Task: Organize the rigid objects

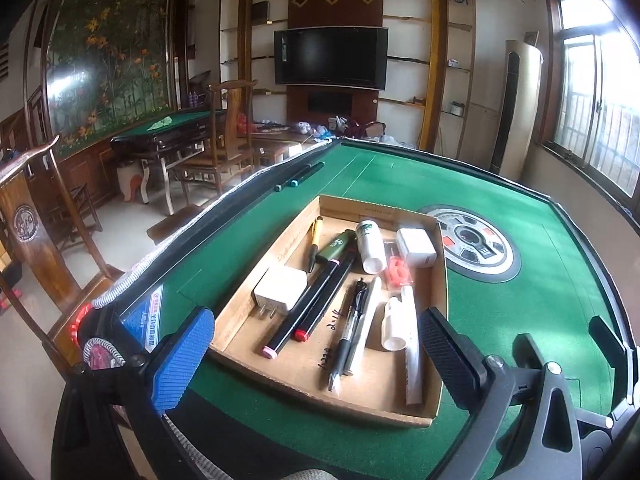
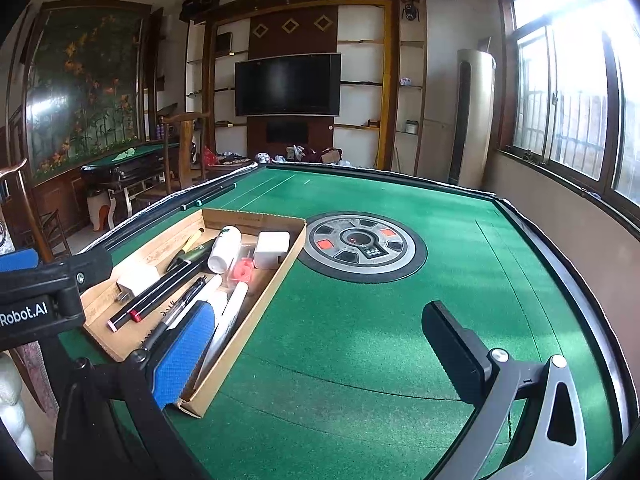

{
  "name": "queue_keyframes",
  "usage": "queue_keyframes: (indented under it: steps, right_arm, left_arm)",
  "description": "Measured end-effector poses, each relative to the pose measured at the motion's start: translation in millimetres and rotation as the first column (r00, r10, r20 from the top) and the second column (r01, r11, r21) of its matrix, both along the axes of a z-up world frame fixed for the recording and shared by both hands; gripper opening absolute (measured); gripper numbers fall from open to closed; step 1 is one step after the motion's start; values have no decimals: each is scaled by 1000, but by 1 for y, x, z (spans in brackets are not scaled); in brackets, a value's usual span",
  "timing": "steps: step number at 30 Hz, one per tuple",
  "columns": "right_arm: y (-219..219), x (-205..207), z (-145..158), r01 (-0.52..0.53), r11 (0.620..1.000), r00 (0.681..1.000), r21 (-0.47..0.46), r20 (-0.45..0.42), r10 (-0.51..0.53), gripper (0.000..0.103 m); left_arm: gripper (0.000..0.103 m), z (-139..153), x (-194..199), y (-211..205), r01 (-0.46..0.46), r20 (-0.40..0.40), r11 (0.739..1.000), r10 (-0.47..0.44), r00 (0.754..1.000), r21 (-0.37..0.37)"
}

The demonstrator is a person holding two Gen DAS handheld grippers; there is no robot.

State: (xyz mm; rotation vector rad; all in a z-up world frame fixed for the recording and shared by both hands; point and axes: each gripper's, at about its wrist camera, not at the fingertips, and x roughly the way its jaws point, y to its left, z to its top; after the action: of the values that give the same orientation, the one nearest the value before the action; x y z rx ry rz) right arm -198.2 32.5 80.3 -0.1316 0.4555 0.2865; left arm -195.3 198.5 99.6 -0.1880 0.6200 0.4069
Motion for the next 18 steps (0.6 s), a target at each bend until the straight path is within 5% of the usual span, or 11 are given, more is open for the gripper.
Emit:
queue_keyframes:
  steps: [18]
  right_arm:
    - [8, 6, -8, 10, 1000, 999, -21, -39, -11, 103]
  left_arm:
    - [102, -21, 8, 11, 11, -77, 999, -14, 997, -38]
